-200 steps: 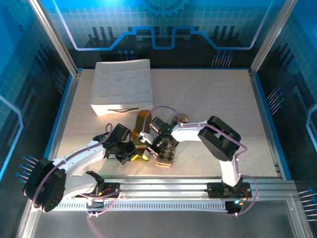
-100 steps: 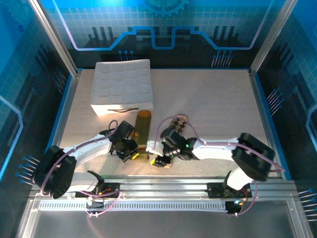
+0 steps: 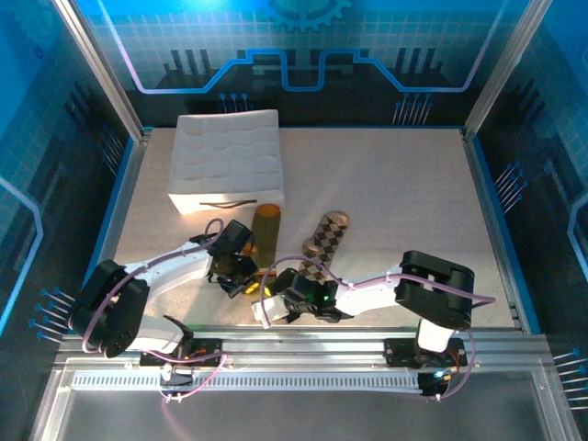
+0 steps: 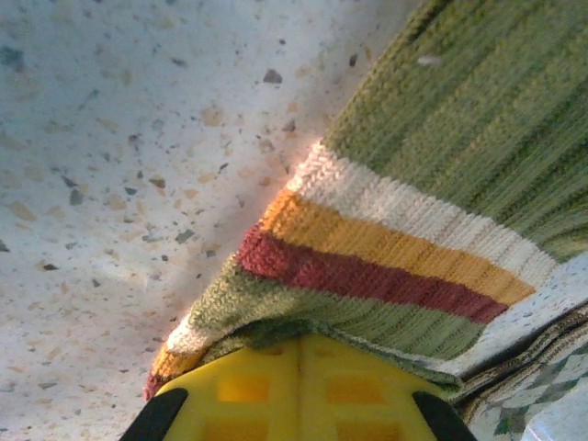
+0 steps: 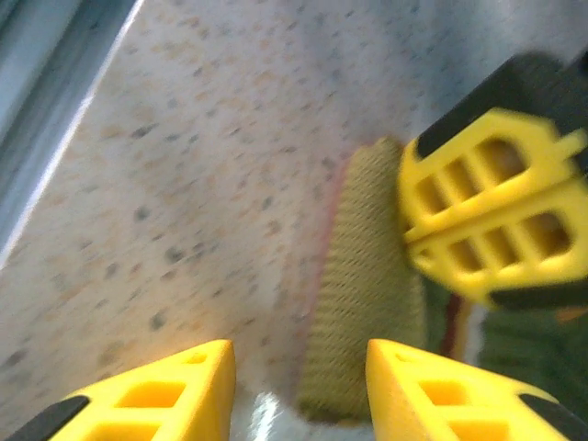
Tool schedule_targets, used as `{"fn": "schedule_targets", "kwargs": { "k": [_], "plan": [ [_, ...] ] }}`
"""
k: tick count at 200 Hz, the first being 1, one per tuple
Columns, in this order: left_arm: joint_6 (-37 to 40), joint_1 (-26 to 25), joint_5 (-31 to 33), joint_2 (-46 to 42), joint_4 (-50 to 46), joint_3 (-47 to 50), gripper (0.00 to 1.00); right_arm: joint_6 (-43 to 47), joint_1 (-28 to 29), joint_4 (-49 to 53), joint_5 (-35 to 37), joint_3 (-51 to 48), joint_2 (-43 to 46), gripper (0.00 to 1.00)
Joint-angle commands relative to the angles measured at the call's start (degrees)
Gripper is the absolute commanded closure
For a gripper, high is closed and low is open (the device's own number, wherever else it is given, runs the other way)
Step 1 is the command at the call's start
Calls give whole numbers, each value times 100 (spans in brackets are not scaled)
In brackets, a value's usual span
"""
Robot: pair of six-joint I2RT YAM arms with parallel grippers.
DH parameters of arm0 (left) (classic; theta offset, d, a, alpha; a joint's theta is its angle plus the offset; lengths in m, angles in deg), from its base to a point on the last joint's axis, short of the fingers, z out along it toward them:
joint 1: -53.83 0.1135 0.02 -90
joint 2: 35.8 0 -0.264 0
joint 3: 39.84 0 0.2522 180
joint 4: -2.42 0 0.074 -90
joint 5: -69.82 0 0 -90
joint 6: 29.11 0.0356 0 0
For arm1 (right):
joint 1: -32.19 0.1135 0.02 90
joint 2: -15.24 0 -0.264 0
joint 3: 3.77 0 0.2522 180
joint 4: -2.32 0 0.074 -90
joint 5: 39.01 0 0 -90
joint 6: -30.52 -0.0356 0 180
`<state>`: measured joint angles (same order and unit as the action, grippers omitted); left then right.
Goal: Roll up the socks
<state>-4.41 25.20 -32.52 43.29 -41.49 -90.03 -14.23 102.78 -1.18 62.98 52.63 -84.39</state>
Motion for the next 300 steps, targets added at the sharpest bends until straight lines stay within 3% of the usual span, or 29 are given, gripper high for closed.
{"fn": "schedule_targets", "kwargs": {
  "k": [1,37,60,73,84,116,151,204,246,300],
  "plan": [
    [223,44,162,232,-307,58,99,267,18,-417,659,292,-558,62],
    [316,144,105,179,-350,39,99,-157,-98,-148,827,553,-903,76],
    [321,259,132,50,-539,-51,98,-459,-123,112,516,540,-846,94],
    [253,325,253,-192,-742,-155,88,-705,-157,395,112,543,-732,100],
    [100,397,373,-462,-922,-221,74,-938,-192,562,-207,553,-658,100],
    [-430,681,480,-1156,-1324,-213,58,-1625,-347,984,-981,700,-658,100],
    [-966,779,325,-1581,-1559,46,56,-2211,-574,1248,-1676,982,-814,100],
    [-2069,770,4,-2399,-767,854,48,-2966,-992,1719,-2900,1476,-1047,100],
    [-2608,629,-180,-2124,85,1140,42,-3336,-1133,1976,-3229,1762,-1305,100],
    [-3115,468,-109,-1862,699,1488,48,-3717,-1294,1956,-3620,1880,-1414,100]
  ]
}}
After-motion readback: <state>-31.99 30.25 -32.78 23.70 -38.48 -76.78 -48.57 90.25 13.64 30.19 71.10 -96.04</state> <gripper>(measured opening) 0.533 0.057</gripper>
